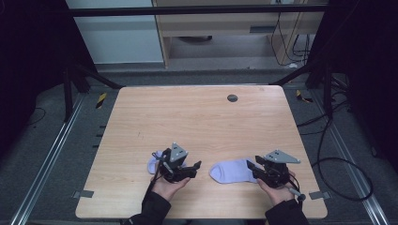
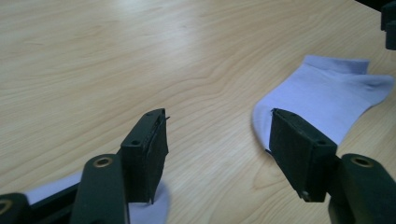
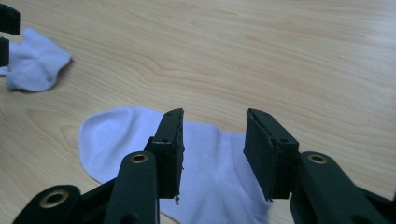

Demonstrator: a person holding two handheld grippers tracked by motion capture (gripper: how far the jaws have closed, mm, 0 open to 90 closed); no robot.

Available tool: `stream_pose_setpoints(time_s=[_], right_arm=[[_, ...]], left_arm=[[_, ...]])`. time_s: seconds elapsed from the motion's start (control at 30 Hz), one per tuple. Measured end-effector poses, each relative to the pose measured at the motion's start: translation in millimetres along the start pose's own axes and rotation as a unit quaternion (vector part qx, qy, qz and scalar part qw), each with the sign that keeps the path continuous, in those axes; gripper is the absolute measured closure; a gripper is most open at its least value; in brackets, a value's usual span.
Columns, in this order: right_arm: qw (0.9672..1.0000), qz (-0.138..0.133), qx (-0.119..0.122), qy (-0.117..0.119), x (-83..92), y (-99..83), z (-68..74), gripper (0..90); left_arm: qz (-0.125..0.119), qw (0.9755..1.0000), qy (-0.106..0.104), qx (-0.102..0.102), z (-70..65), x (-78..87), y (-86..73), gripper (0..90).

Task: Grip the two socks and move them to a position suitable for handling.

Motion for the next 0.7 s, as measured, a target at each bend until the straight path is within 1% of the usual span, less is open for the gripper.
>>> stream_pose_setpoints(time_s=[0.03,0.1,0.17,0.27,0.3,0.33,0.37,0.4,0.43,0.47,0.5,0.53,0.57,0.67,0.7], right_arm=[[1.0000,-0.005,0.001,0.006,-0.6,4.3,3.9,56.3],[0.9999,-0.009,0.004,0.010,-2.0,7.5,7.5,56.0],[0.9998,-0.008,0.008,0.014,-5.2,10.8,11.9,55.6],[0.9996,-0.007,0.017,0.023,-11.4,16.0,20.0,55.8],[0.9996,-0.007,0.017,0.023,-11.4,16.0,20.0,55.8],[0.9994,-0.008,0.023,0.026,-16.4,20.6,26.4,55.5],[0.9993,-0.008,0.023,0.029,-18.0,22.2,28.7,55.2],[0.9993,-0.008,0.023,0.029,-18.0,22.2,28.7,55.2],[0.9992,-0.009,0.025,0.032,-20.3,24.3,31.5,55.1],[0.9989,-0.011,0.028,0.037,-25.4,28.6,38.0,55.1],[0.9988,-0.011,0.028,0.039,-27.3,29.9,40.5,55.1],[0.9986,-0.011,0.031,0.041,-30.0,31.4,43.6,55.2],[0.9983,-0.011,0.035,0.045,-33.4,33.3,47.7,55.2],[0.9978,-0.008,0.038,0.054,-40.5,37.4,57.8,55.2],[0.9974,-0.006,0.040,0.059,-43.2,38.7,62.0,55.2]], left_arm=[[0.001,1.0000,0.008,-0.001,10.1,9.5,-2.1,34.9],[-0.003,0.9998,0.018,0.005,20.7,18.7,-4.7,34.6],[-0.009,0.9995,0.028,0.015,31.0,27.5,-7.8,34.1],[-0.010,0.9987,0.045,0.024,46.2,39.9,-14.7,34.1],[-0.010,0.9987,0.045,0.024,46.2,39.9,-14.7,34.1],[-0.009,0.9982,0.052,0.029,52.3,44.5,-18.4,34.1],[-0.007,0.9976,0.060,0.033,60.4,49.8,-24.1,34.2],[-0.007,0.9976,0.060,0.033,60.4,49.8,-24.1,34.2],[-0.007,0.9971,0.067,0.037,65.6,53.2,-28.2,34.2],[-0.007,0.9962,0.075,0.042,72.4,57.7,-34.1,34.3],[-0.006,0.9958,0.080,0.045,76.3,60.0,-37.4,34.3],[-0.006,0.9958,0.080,0.045,76.3,60.0,-37.4,34.4],[-0.005,0.9949,0.088,0.050,83.2,63.6,-44.1,34.5],[-0.003,0.9934,0.101,0.055,93.3,67.8,-54.2,35.3],[-0.004,0.9927,0.105,0.059,96.6,68.5,-57.2,35.7]])
Point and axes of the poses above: each handheld gripper's, and its own axes: x roughly backward along the jaws, y roughly out of its top, z roughly to its left, the point moved 3 cm from there along -x, roughly forward along the jaws, and after that the axes turned 1 degree about x, right-handed, at the moved point
